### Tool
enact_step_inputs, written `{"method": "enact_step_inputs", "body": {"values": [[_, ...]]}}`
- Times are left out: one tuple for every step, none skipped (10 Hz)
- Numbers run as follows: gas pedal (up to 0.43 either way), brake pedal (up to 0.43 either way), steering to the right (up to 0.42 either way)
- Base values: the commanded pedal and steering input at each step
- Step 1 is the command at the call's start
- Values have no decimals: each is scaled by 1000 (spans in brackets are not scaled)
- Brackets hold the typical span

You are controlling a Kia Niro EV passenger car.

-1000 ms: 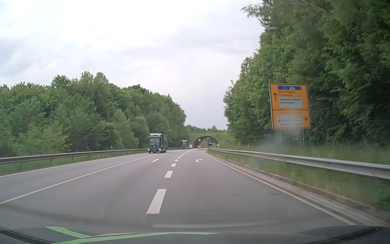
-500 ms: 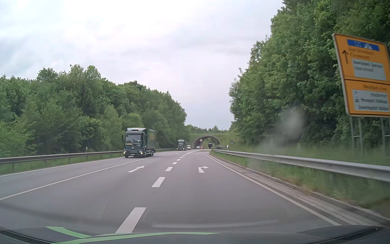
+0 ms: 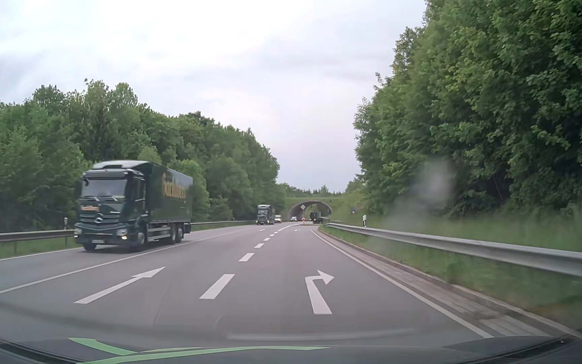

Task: Follow the waypoints while adhering to traffic rules and regulations

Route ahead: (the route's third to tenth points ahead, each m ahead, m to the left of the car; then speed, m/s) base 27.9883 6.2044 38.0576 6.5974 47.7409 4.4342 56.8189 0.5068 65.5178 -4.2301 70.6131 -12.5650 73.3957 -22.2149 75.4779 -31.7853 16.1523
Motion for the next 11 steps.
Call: {"method": "enact_step_inputs", "body": {"values": [[0,122,-5],[0,134,-4],[0,146,-2],[0,152,-2],[0,159,-2],[0,165,-2],[0,165,-2],[0,171,2],[0,183,6],[0,195,8],[0,201,8]]}}
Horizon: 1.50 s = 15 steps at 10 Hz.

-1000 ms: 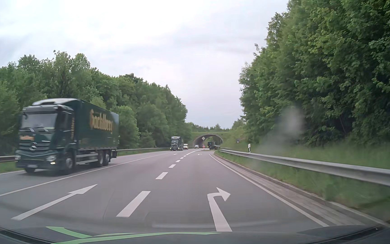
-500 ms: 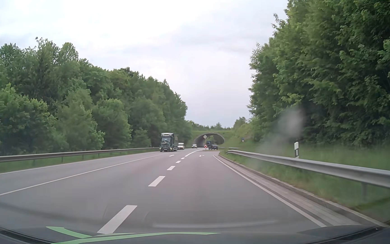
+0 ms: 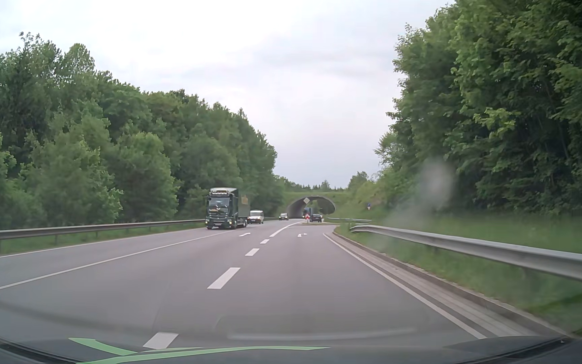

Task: Follow the waypoints while adhering to traffic rules and regulations

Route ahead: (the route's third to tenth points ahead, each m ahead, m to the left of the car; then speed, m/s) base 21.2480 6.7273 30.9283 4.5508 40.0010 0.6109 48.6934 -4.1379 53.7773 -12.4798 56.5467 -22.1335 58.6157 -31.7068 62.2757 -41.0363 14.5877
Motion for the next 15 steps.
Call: {"method": "enact_step_inputs", "body": {"values": [[0,207,8],[0,213,8],[0,220,8],[0,220,8],[0,220,9],[0,220,9],[0,226,11],[0,226,11],[0,232,11],[0,232,11],[0,232,11],[0,232,12],[0,232,14],[0,232,15],[0,232,17]]}}
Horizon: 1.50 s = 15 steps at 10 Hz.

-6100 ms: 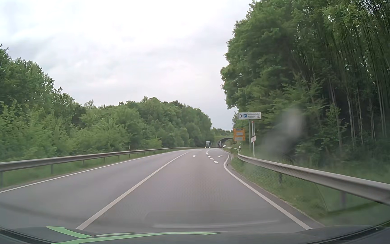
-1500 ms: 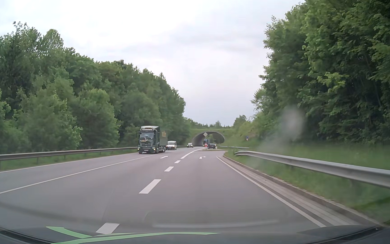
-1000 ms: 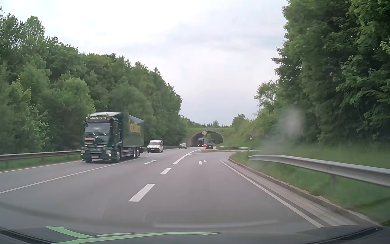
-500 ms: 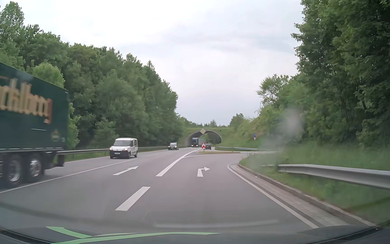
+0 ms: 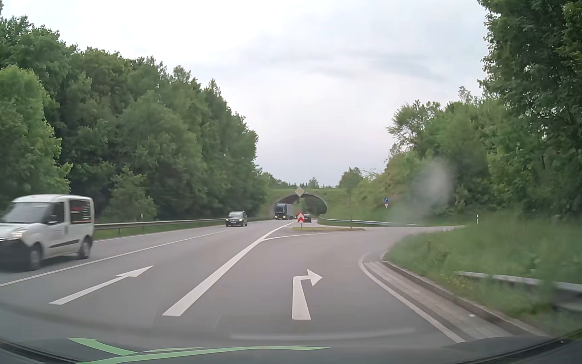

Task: Follow the waypoints while adhering to traffic rules and regulations

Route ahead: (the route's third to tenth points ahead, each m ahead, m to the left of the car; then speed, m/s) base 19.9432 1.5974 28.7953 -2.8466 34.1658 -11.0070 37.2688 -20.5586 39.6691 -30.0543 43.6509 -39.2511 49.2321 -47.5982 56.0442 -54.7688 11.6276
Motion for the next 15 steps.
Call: {"method": "enact_step_inputs", "body": {"values": [[0,232,20],[0,232,26],[0,232,37],[0,232,46],[0,232,60],[0,226,74],[0,220,84],[0,213,100],[0,213,112],[0,201,127],[0,183,138],[0,165,152],[0,152,161],[0,116,171],[0,12,180]]}}
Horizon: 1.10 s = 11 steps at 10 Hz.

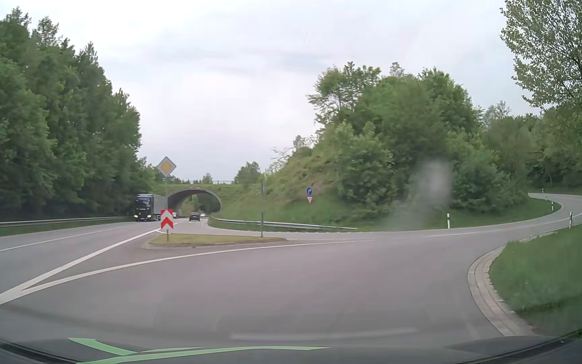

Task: Follow the waypoints while adhering to traffic rules and regulations

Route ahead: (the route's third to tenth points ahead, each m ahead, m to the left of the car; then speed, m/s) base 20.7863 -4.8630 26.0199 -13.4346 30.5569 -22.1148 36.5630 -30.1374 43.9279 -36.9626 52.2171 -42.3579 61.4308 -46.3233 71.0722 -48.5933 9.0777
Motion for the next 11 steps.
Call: {"method": "enact_step_inputs", "body": {"values": [[0,0,188],[0,0,197],[0,0,200],[0,0,200],[0,0,200],[28,0,200],[79,0,200],[110,0,200],[177,0,200],[209,0,200],[220,0,200]]}}
